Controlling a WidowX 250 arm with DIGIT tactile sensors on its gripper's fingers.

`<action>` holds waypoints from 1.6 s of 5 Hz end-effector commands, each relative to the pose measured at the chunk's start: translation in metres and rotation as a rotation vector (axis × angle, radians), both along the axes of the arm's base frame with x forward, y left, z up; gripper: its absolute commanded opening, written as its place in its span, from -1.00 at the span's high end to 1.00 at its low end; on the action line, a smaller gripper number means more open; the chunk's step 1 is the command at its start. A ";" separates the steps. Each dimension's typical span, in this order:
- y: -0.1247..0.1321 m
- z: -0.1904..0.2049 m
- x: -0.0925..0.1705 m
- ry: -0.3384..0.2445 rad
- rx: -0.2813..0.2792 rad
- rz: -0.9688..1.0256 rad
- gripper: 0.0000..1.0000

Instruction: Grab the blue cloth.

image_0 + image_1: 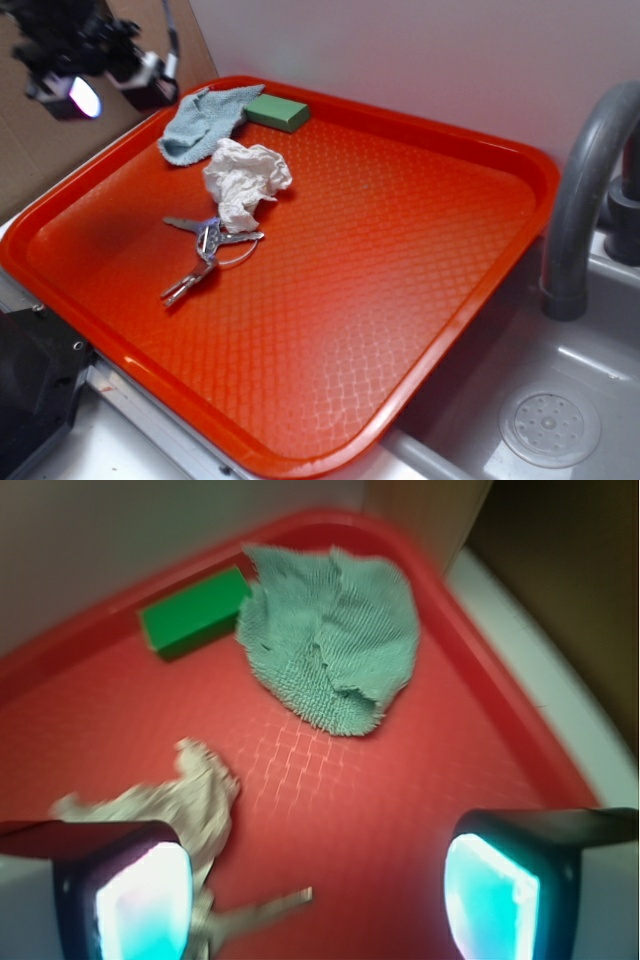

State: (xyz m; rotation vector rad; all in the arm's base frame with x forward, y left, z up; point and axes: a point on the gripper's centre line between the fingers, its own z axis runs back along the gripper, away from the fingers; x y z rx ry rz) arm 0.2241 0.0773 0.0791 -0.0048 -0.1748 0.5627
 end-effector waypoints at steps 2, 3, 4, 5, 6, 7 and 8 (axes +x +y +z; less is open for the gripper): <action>0.022 0.001 0.008 0.025 0.043 0.062 -1.00; 0.022 0.001 0.008 0.025 0.043 0.062 -1.00; 0.036 -0.023 0.033 -0.040 0.105 -0.004 -1.00; 0.038 -0.025 0.039 -0.104 0.099 -0.091 -1.00; 0.048 -0.037 0.047 -0.071 0.090 -0.060 -1.00; 0.060 -0.049 0.052 -0.016 0.096 0.018 1.00; 0.067 -0.052 0.054 -0.004 0.101 0.038 1.00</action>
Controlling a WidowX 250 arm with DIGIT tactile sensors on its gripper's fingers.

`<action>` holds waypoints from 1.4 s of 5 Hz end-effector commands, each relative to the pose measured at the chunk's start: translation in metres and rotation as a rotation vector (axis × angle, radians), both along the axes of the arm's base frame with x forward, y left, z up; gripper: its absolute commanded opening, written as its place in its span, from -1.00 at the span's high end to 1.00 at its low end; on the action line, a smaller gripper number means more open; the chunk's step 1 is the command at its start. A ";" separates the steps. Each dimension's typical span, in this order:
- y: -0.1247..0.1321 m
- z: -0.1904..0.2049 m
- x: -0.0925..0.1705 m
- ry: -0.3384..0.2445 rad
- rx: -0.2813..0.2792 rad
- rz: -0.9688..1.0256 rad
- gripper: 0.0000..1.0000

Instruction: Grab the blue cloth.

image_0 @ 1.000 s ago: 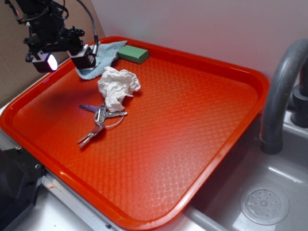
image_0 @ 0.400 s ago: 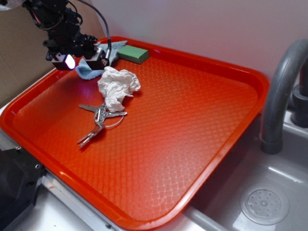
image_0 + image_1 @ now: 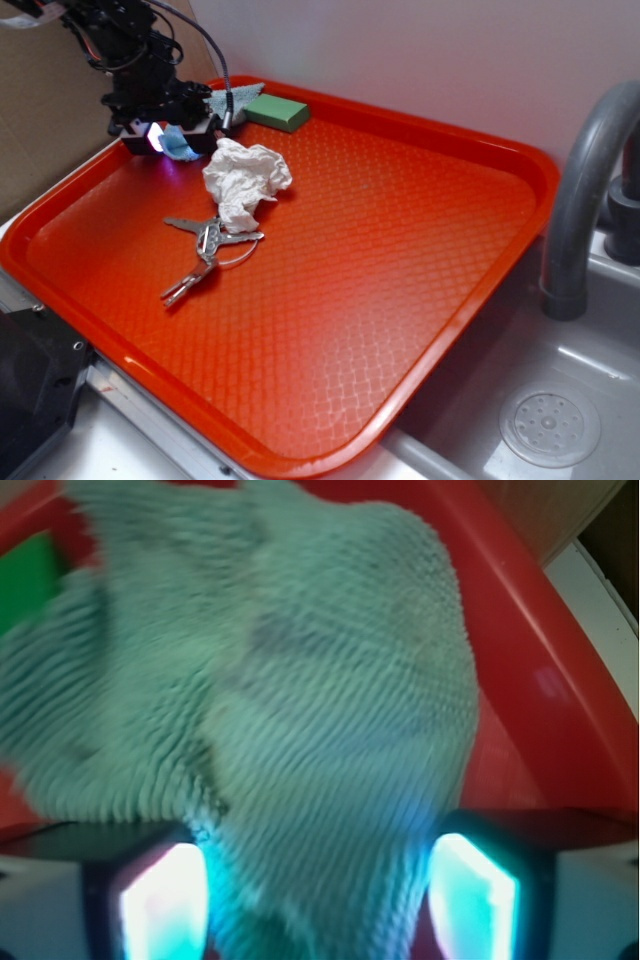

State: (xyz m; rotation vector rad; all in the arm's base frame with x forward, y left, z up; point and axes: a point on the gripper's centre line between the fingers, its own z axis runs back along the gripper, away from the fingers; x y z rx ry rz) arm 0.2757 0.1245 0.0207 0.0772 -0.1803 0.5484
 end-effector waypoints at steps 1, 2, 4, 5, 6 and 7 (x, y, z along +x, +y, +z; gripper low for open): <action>0.015 0.013 -0.002 -0.035 0.030 0.026 1.00; 0.015 0.013 -0.002 -0.035 0.037 0.027 1.00; 0.012 0.020 -0.007 -0.043 0.042 0.030 1.00; -0.007 0.047 -0.021 -0.035 0.037 -0.014 1.00; -0.047 0.098 -0.050 -0.018 -0.061 -0.105 1.00; -0.082 0.153 -0.065 0.047 -0.162 -0.219 1.00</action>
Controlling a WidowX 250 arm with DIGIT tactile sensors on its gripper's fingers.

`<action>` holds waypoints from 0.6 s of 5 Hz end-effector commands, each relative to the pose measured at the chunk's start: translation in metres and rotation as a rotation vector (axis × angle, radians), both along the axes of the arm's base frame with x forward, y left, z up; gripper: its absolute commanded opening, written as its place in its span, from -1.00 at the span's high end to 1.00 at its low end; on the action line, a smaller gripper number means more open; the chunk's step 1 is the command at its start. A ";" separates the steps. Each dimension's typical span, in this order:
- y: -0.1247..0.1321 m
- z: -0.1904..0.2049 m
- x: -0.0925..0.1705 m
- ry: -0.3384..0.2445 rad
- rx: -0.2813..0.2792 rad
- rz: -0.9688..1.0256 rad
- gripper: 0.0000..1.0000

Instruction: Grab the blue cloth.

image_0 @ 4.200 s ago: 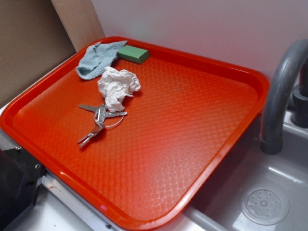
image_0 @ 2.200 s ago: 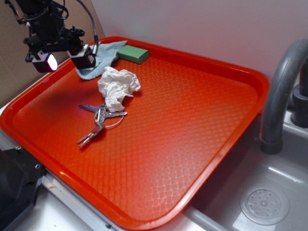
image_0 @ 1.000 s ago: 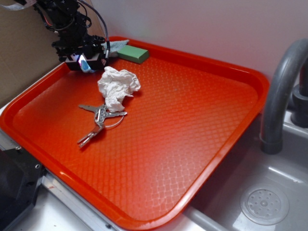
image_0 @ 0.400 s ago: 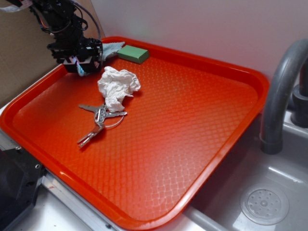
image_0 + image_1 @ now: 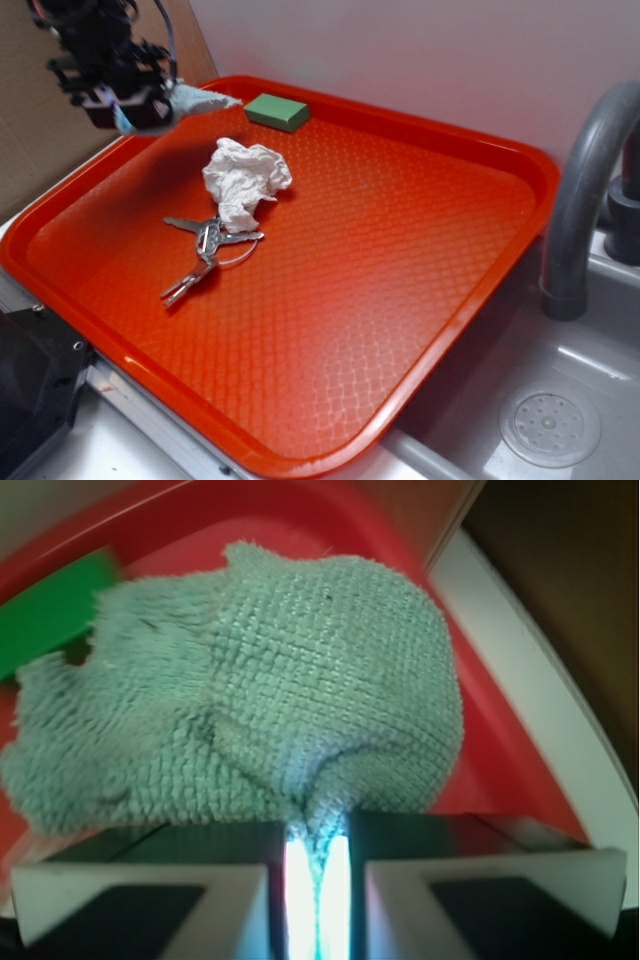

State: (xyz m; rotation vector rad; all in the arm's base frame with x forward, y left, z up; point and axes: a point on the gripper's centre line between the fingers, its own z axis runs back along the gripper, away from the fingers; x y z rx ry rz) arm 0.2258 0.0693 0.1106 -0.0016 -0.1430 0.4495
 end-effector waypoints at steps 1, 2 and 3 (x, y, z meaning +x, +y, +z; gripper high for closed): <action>-0.061 0.112 -0.024 -0.009 -0.074 -0.211 1.00; -0.092 0.137 -0.019 0.001 -0.025 -0.292 1.00; -0.098 0.130 -0.010 0.012 -0.022 -0.291 1.00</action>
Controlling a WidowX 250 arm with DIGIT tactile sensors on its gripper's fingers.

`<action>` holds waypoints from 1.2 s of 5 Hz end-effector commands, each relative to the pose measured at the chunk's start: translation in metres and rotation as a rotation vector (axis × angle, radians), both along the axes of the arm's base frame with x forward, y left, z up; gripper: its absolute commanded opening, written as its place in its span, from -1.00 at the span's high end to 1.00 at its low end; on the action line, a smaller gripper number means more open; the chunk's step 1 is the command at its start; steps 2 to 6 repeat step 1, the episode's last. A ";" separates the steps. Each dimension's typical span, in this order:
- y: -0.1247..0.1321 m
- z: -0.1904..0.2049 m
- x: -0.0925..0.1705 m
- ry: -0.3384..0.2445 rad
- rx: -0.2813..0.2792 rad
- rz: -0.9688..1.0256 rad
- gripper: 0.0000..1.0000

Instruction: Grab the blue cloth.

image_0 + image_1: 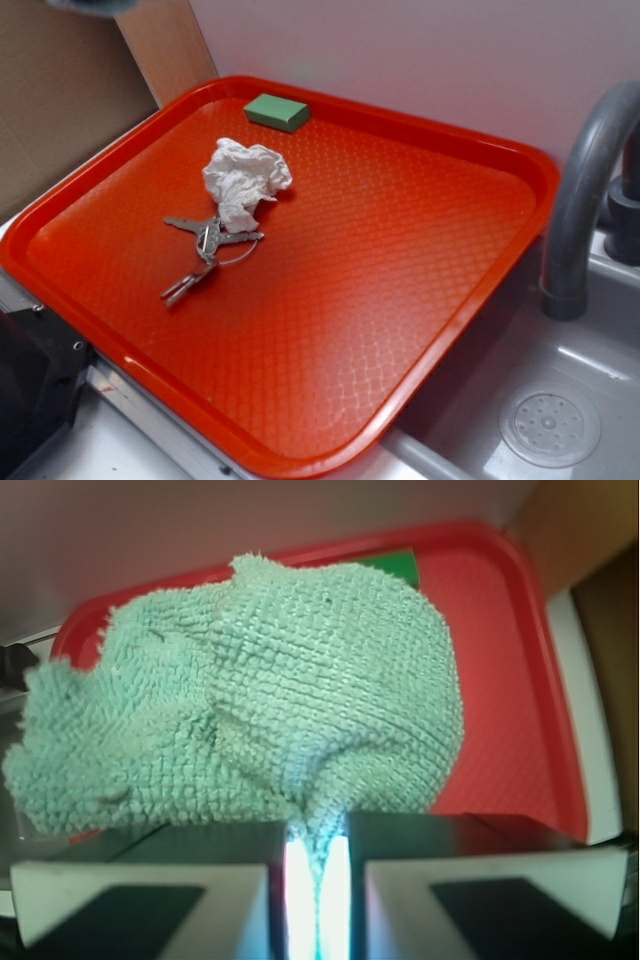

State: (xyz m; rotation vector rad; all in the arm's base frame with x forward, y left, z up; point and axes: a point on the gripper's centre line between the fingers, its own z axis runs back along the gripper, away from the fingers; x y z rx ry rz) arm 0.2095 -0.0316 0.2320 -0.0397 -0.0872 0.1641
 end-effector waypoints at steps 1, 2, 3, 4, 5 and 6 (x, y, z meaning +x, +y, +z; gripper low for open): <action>0.007 0.006 0.011 -0.039 -0.004 0.006 1.00; 0.007 0.006 0.011 -0.039 -0.004 0.006 1.00; 0.007 0.006 0.011 -0.039 -0.004 0.006 1.00; 0.007 0.006 0.011 -0.039 -0.004 0.006 1.00; 0.007 0.006 0.011 -0.039 -0.004 0.006 1.00; 0.007 0.006 0.011 -0.039 -0.004 0.006 1.00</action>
